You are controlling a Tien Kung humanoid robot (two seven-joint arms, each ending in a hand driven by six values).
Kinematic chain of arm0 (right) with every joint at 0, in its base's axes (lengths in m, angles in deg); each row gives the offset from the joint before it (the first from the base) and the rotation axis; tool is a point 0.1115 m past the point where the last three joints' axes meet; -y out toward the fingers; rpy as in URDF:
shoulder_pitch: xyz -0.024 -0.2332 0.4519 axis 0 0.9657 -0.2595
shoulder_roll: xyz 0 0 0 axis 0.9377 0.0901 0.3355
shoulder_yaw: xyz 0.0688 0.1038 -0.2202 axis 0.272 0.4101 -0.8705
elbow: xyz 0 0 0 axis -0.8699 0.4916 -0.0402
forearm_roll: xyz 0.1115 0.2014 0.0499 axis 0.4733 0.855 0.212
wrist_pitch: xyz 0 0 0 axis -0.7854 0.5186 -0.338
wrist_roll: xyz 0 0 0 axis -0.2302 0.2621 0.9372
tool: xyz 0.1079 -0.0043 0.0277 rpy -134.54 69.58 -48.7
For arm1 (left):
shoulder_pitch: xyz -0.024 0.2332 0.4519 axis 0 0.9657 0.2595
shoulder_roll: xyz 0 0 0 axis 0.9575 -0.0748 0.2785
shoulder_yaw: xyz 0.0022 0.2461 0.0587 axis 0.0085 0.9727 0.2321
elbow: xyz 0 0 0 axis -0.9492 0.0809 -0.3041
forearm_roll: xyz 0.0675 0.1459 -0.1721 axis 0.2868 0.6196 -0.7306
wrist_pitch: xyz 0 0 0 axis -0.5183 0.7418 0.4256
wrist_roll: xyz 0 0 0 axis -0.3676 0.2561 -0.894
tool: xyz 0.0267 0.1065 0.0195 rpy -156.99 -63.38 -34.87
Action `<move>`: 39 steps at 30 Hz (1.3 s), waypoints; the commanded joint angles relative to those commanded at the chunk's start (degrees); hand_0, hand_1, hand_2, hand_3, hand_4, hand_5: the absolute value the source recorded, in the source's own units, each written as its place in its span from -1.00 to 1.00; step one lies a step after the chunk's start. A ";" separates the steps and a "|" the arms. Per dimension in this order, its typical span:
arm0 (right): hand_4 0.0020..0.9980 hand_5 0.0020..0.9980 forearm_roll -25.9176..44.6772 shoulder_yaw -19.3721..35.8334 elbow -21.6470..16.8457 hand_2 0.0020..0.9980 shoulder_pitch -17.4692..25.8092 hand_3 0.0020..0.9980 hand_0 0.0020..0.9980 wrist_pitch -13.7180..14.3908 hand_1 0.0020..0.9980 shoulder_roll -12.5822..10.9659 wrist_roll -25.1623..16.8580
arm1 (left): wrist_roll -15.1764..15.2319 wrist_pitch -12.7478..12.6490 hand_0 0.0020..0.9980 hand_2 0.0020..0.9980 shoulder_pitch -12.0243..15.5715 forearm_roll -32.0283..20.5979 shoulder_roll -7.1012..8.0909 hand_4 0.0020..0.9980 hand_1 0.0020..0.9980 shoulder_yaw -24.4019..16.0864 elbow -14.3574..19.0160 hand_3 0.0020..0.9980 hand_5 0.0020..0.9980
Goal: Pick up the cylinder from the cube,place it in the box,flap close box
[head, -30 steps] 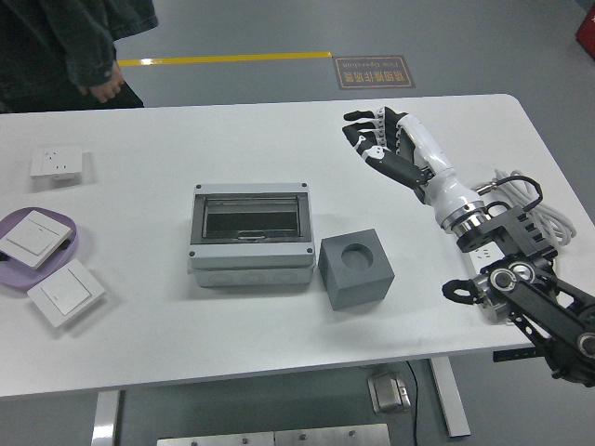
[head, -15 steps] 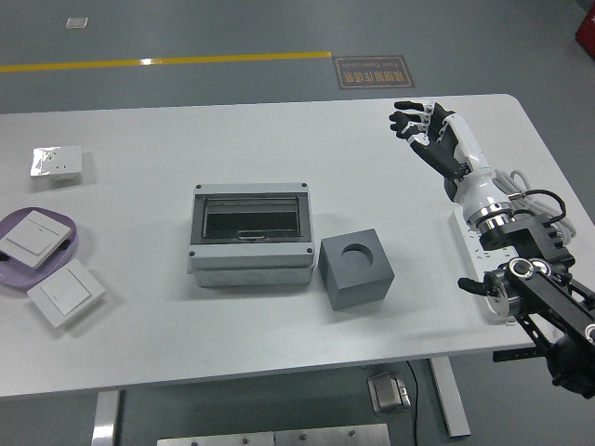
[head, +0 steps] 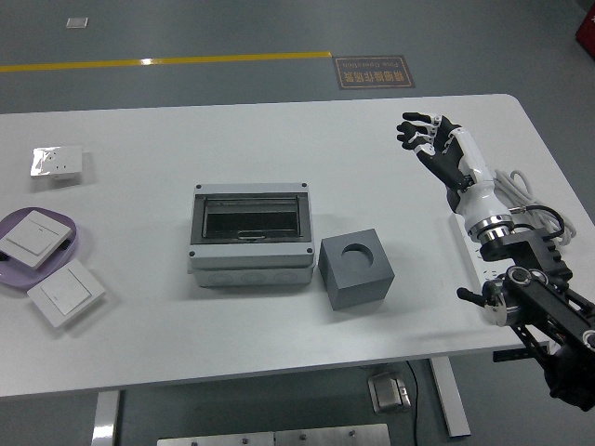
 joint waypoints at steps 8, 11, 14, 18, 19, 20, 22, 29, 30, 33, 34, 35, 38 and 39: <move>0.50 -0.13 0.48 0.41 0.13 0.30 0.69 0.31 0.41 1.03 0.34 -0.07 -1.18 | -0.01 0.04 0.23 0.19 -0.14 0.16 -0.09 0.38 0.25 -0.10 0.01 0.24 -0.53; 0.50 -0.13 0.52 0.58 0.29 0.30 0.83 0.31 0.41 1.46 0.34 -0.01 -1.54 | -0.03 0.04 0.23 0.19 -0.33 0.11 -0.03 0.38 0.25 0.15 0.03 0.24 -0.53; 0.54 -0.17 0.54 0.83 0.38 0.36 1.12 0.43 0.43 1.68 0.38 0.03 -1.80 | -0.07 0.04 0.23 0.19 -0.47 0.04 0.03 0.39 0.25 0.42 0.05 0.24 -0.52; 0.54 -0.17 0.62 0.98 0.55 0.36 1.63 0.43 0.43 1.68 0.38 -0.05 -1.83 | -0.09 0.03 0.23 0.19 -0.51 -0.10 0.04 0.39 0.25 0.62 0.04 0.24 -0.52; 0.54 -0.17 0.66 0.99 0.59 0.36 1.72 0.43 0.43 1.66 0.38 -0.07 -1.84 | -0.10 0.04 0.23 0.19 -0.50 -0.13 0.03 0.39 0.25 0.65 0.03 0.24 -0.52; 0.62 -0.27 0.70 1.00 0.62 0.48 1.81 0.65 0.48 1.64 0.47 -0.08 -1.86 | -0.10 0.03 0.23 0.19 -0.49 -0.18 0.01 0.39 0.25 0.69 0.02 0.24 -0.52; 0.62 -0.27 0.81 0.96 0.63 0.48 1.92 0.65 0.48 1.61 0.47 -0.10 -2.04 | -0.10 0.03 0.23 0.19 -0.45 -0.30 -0.03 0.39 0.25 0.78 0.01 0.24 -0.52; 0.62 -0.30 1.26 0.56 0.73 0.50 2.17 0.69 0.52 2.24 0.49 -0.15 -3.89 | -0.07 0.01 0.23 0.19 -0.34 -0.41 -0.18 0.39 0.25 0.80 -0.04 0.24 -0.52; 0.62 -0.30 1.39 0.49 0.80 0.50 2.25 0.69 0.52 2.43 0.49 -0.15 -4.23 | -0.06 0.00 0.23 0.19 -0.33 -0.41 -0.21 0.39 0.25 0.77 -0.05 0.24 -0.52; 0.62 -0.29 1.87 0.32 1.07 0.50 2.50 0.68 0.51 2.75 0.49 -0.14 -5.02 | -0.05 -0.02 0.23 0.19 -0.29 -0.38 -0.35 0.39 0.25 0.65 -0.06 0.24 -0.52; 0.62 -0.29 2.08 0.27 1.20 0.50 2.60 0.68 0.51 2.79 0.49 -0.14 -5.26 | -0.06 -0.04 0.23 0.19 -0.26 -0.36 -0.43 0.39 0.25 0.60 -0.06 0.24 -0.52; 0.62 -0.29 2.20 0.26 1.29 0.50 2.67 0.68 0.51 2.80 0.49 -0.14 -5.38 | -0.06 -0.04 0.23 0.19 -0.25 -0.32 -0.49 0.39 0.25 0.55 -0.05 0.24 -0.52; 0.60 -0.27 2.34 0.25 1.45 0.48 2.92 0.66 0.50 2.76 0.47 -0.19 -5.53 | -0.05 -0.10 0.23 0.19 -0.24 -0.27 -0.64 0.39 0.25 0.64 0.00 0.25 -0.52; 0.60 -0.27 2.37 0.19 1.46 0.48 2.99 0.66 0.50 2.76 0.47 -0.23 -5.55 | -0.07 -0.12 0.23 0.19 -0.27 -0.25 -0.67 0.39 0.25 0.94 0.05 0.25 -0.52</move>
